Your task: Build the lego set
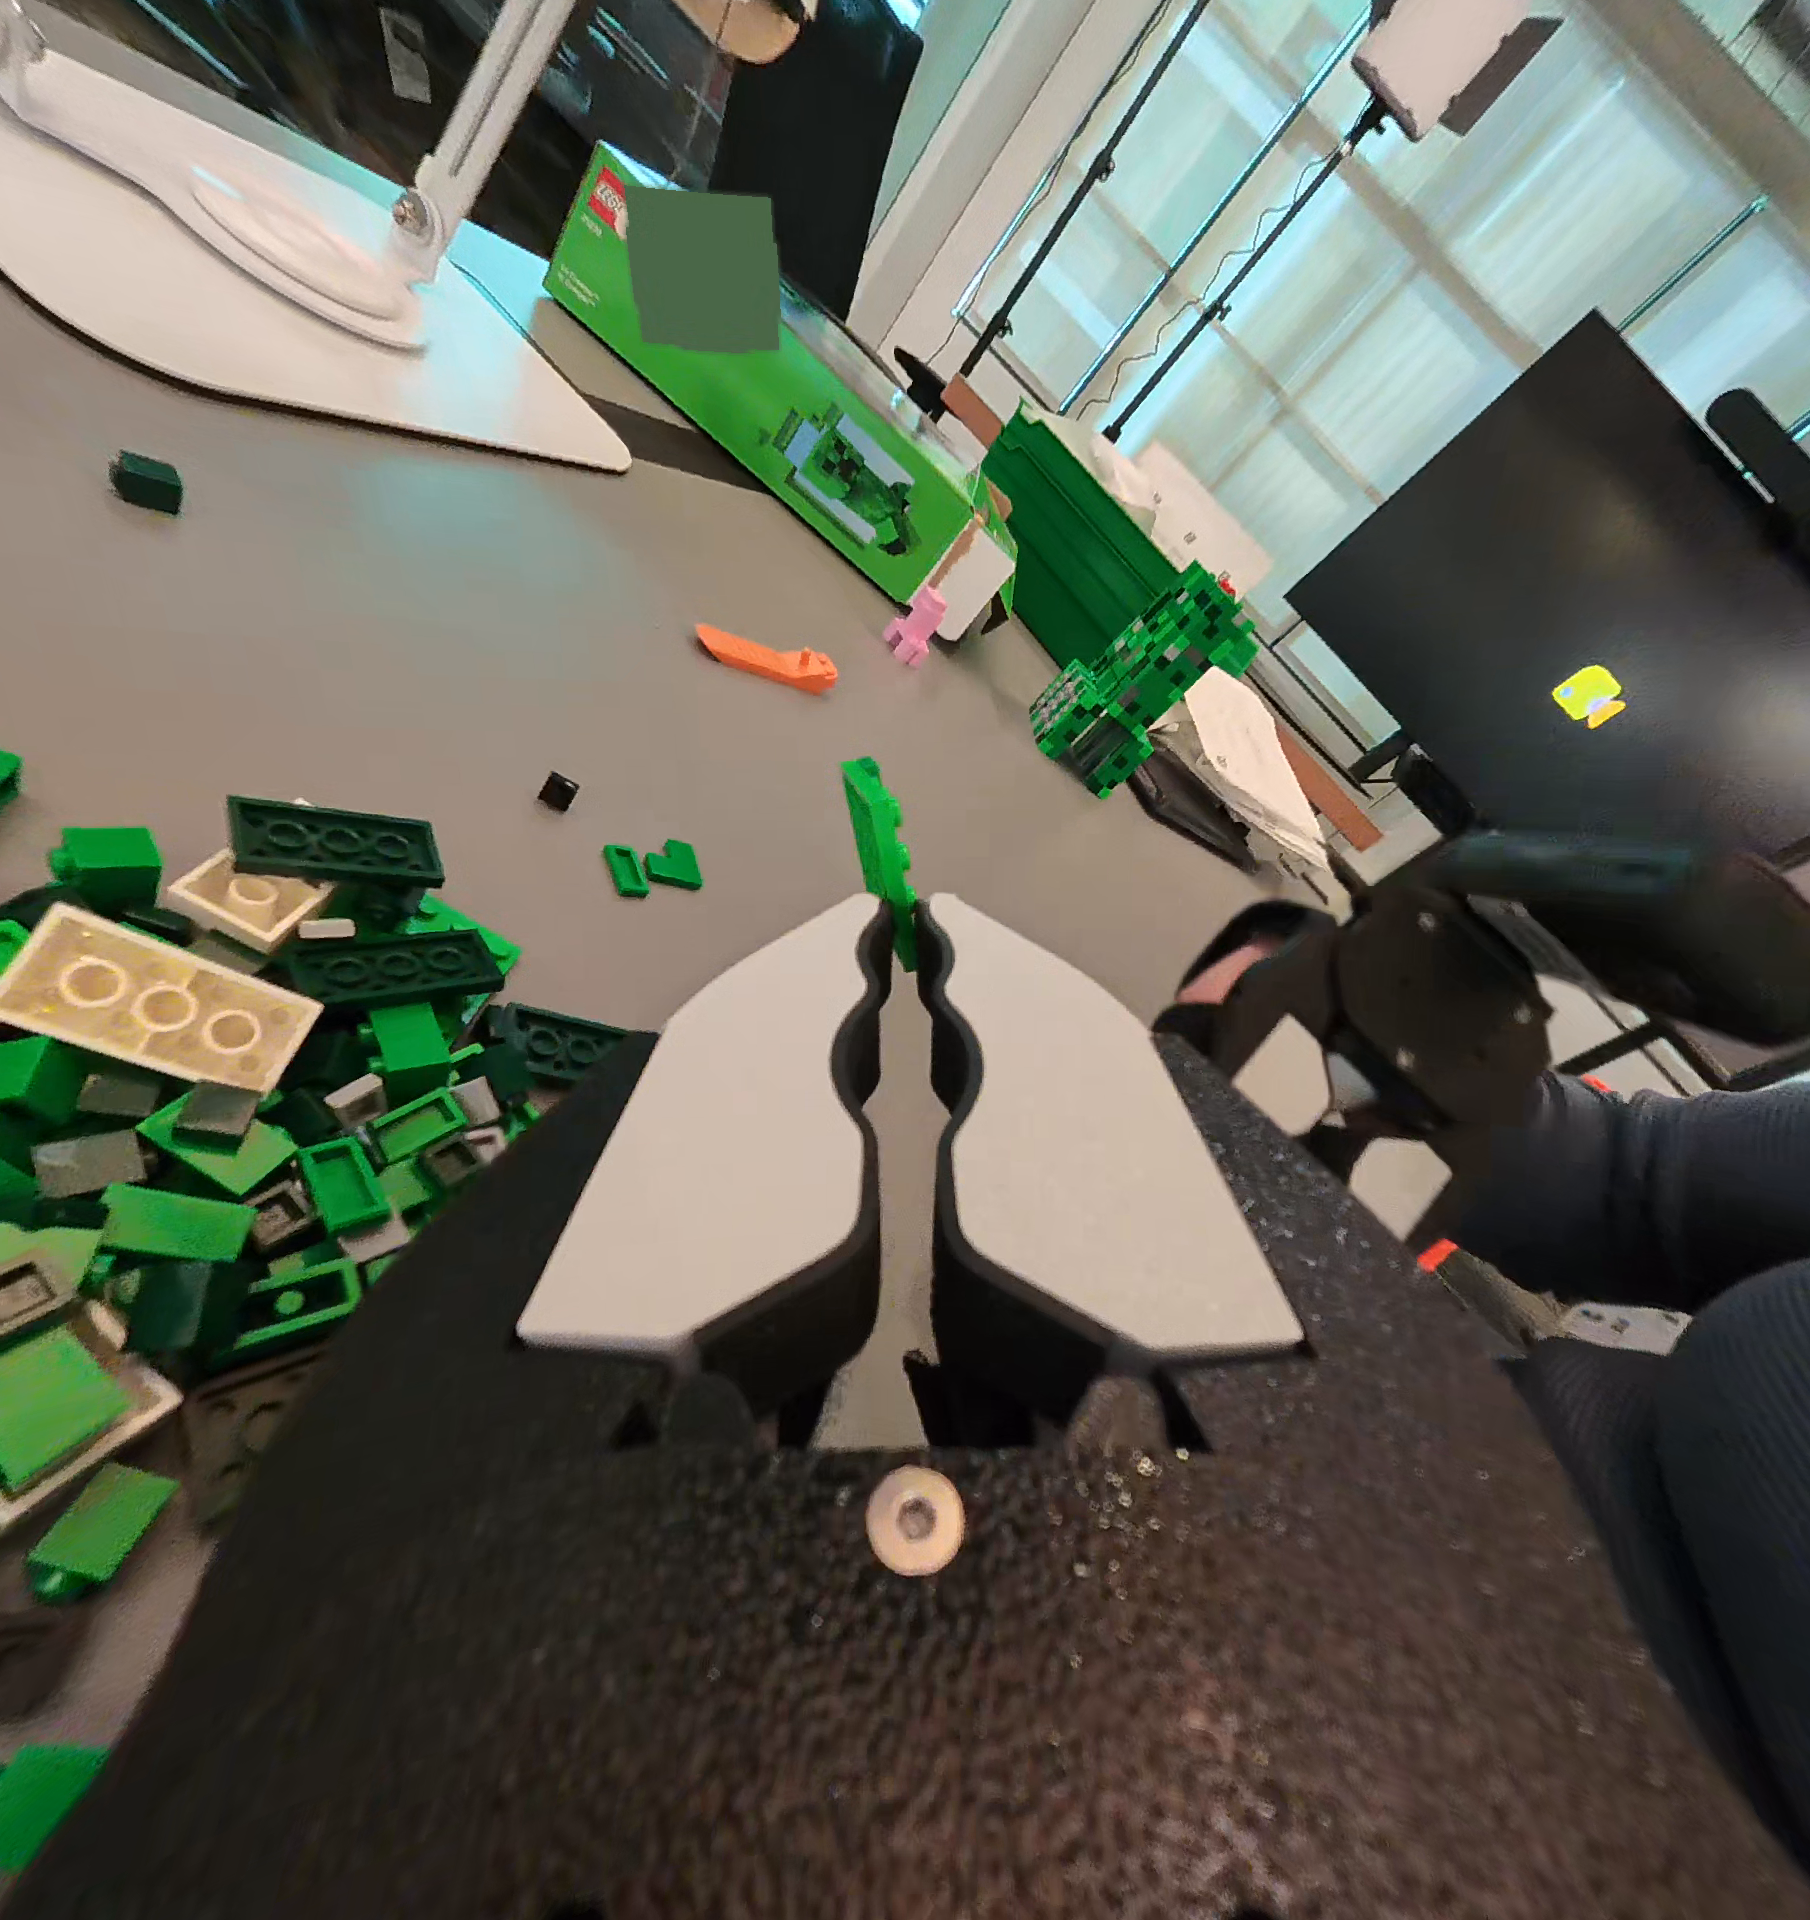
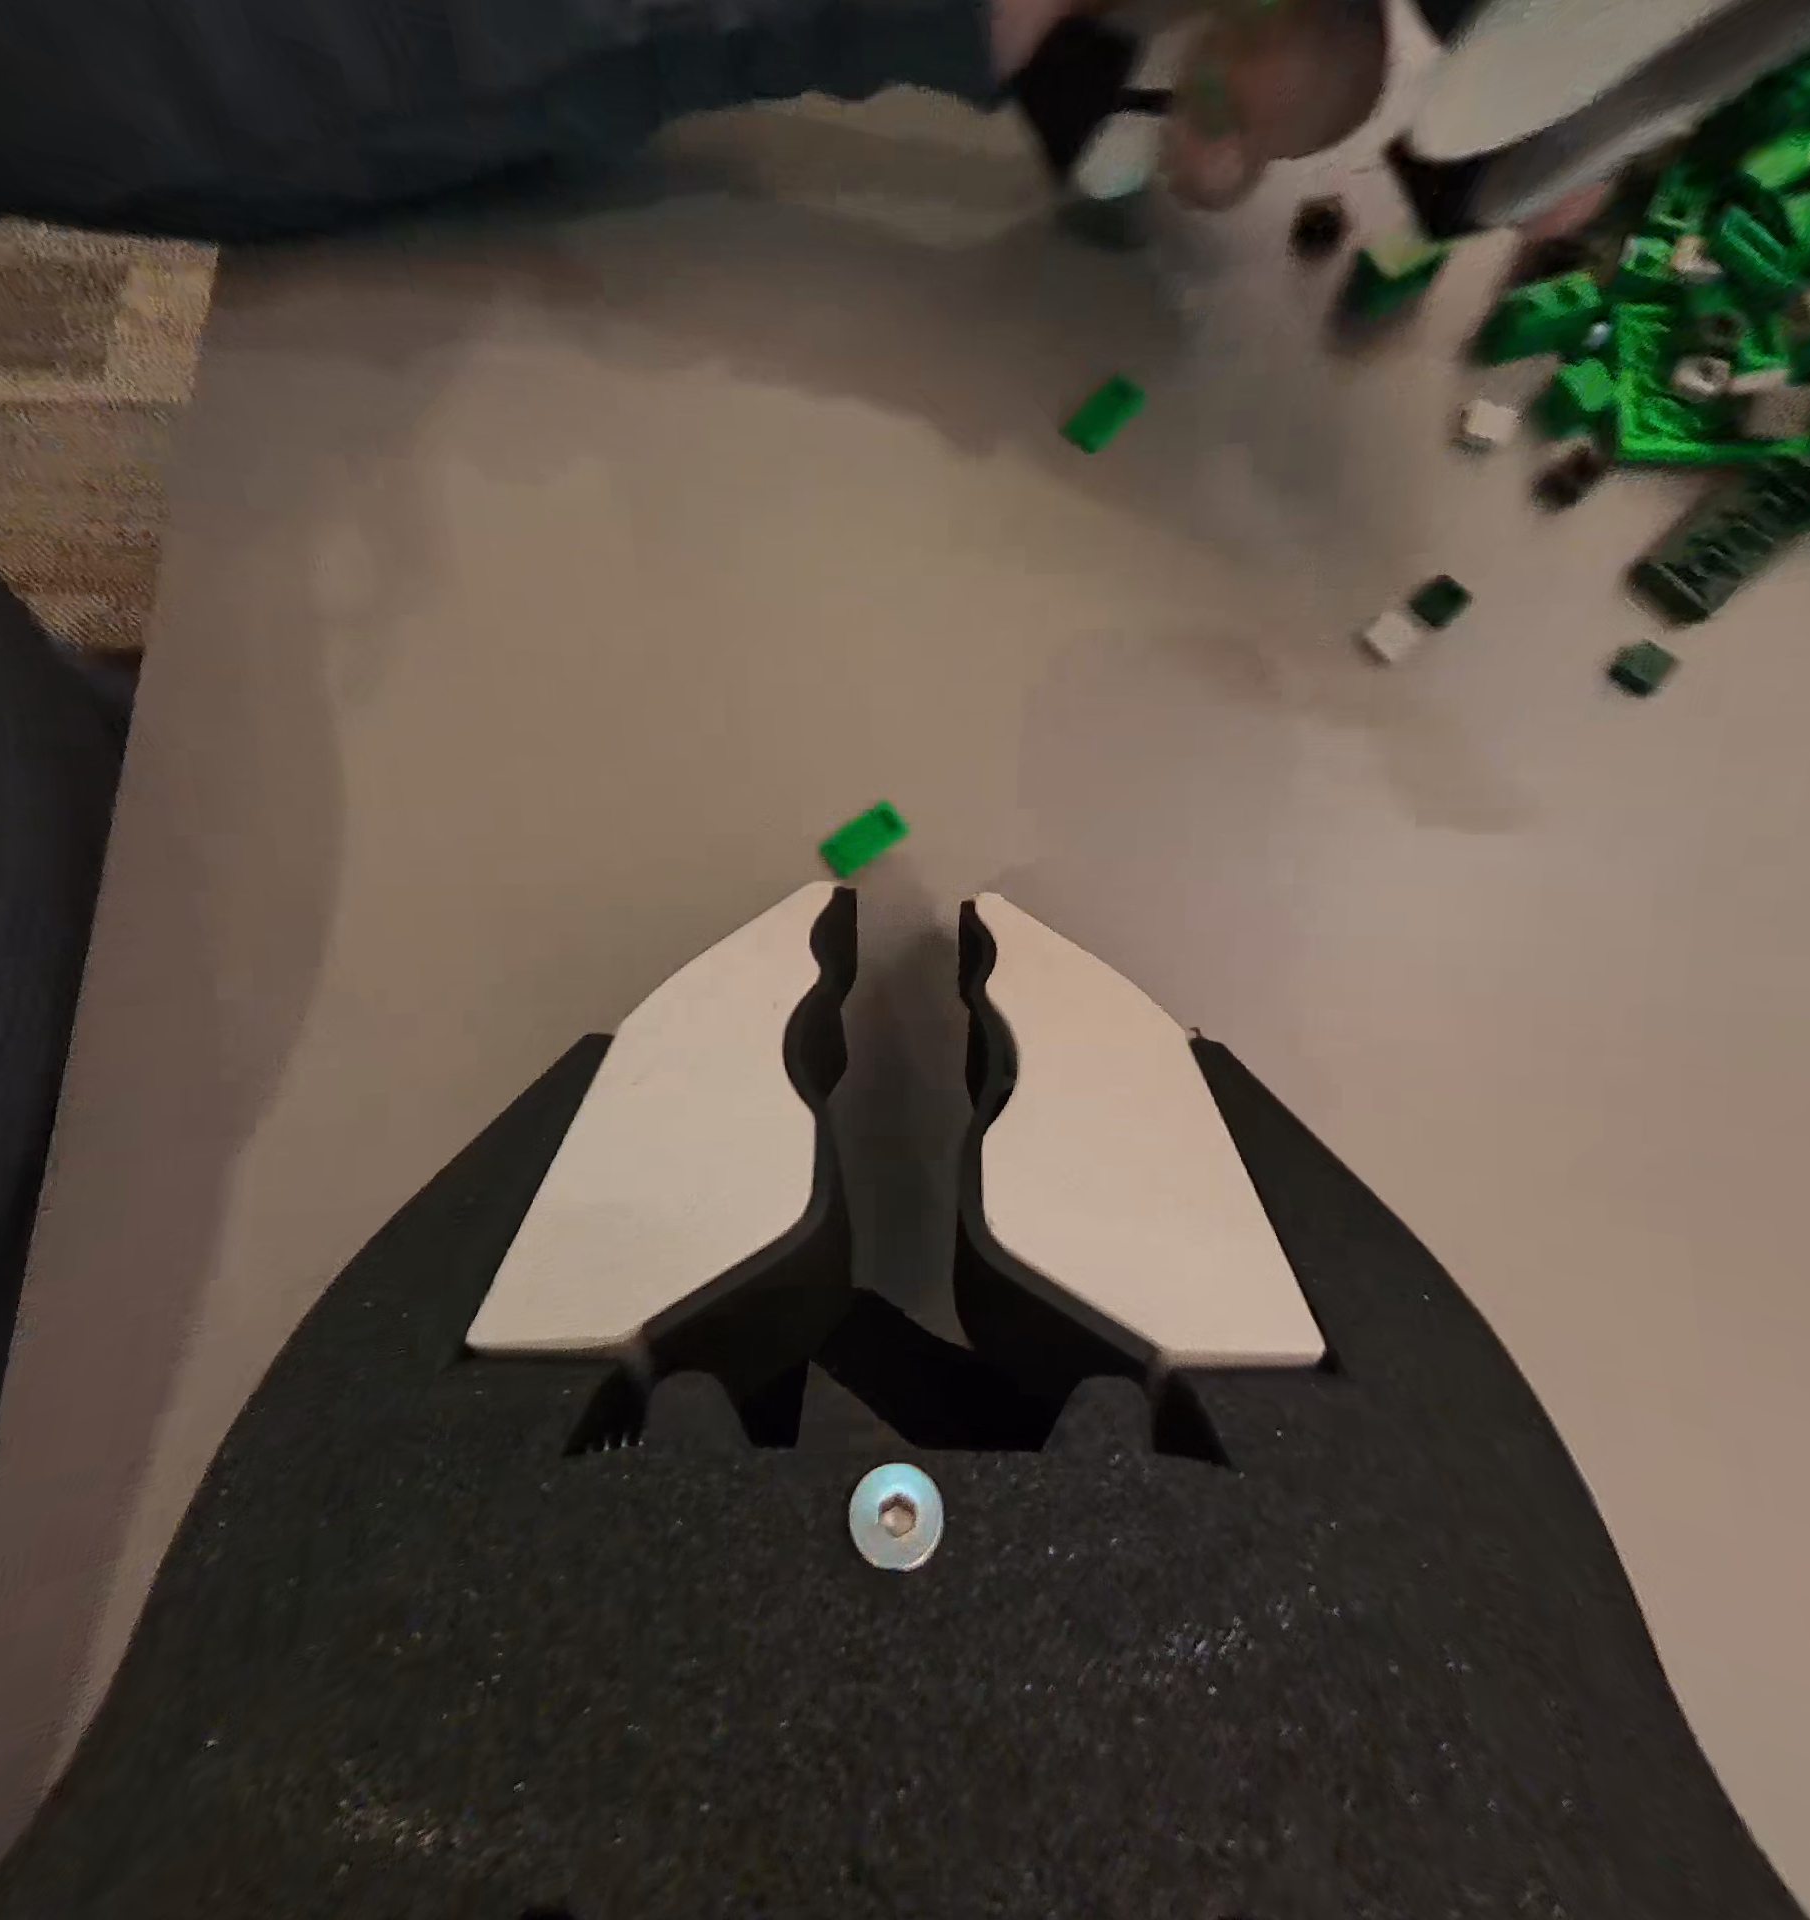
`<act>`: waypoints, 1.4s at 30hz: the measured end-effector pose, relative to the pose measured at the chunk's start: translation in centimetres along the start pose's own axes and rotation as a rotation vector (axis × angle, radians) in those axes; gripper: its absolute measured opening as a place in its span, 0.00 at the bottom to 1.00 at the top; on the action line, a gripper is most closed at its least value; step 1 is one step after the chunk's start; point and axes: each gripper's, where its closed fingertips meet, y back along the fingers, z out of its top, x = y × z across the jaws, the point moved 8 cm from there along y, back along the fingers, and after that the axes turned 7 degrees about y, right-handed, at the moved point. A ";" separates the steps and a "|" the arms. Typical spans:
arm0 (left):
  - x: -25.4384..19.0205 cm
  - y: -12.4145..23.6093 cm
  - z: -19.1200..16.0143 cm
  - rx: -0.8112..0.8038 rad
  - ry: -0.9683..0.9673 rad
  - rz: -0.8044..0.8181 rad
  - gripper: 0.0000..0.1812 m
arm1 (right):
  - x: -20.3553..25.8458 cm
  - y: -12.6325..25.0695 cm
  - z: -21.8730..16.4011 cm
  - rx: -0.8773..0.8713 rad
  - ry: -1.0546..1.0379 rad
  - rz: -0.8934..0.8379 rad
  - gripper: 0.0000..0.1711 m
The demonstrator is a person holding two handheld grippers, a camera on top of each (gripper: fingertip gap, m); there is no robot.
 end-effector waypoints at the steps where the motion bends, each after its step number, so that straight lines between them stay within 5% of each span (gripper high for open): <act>1: 0.0 0.3 0.2 -0.014 -0.009 0.005 0.02 | 0.5 -0.3 0.2 0.003 0.007 -0.010 0.10; 8: 0.9 4.4 2.3 -0.278 -0.050 0.118 0.02 | -1.5 -2.3 3.7 -0.172 -0.147 -0.212 0.09; 15: 1.4 7.0 3.1 -0.448 -0.100 0.221 0.02 | -3.8 -6.6 6.4 -0.043 -0.137 -0.173 0.09; 23: 1.6 10.2 3.8 -0.620 -0.113 0.294 0.02 | -6.7 -6.4 7.6 -0.112 -0.149 -0.272 0.08; 34: 2.8 12.1 3.8 -0.692 -0.079 0.341 0.02 | -10.5 -4.8 8.4 -0.075 0.001 -0.131 0.06; 42: 2.8 11.8 3.9 -0.684 -0.040 0.280 0.02 | -4.4 -1.4 4.9 -0.136 0.357 0.177 0.15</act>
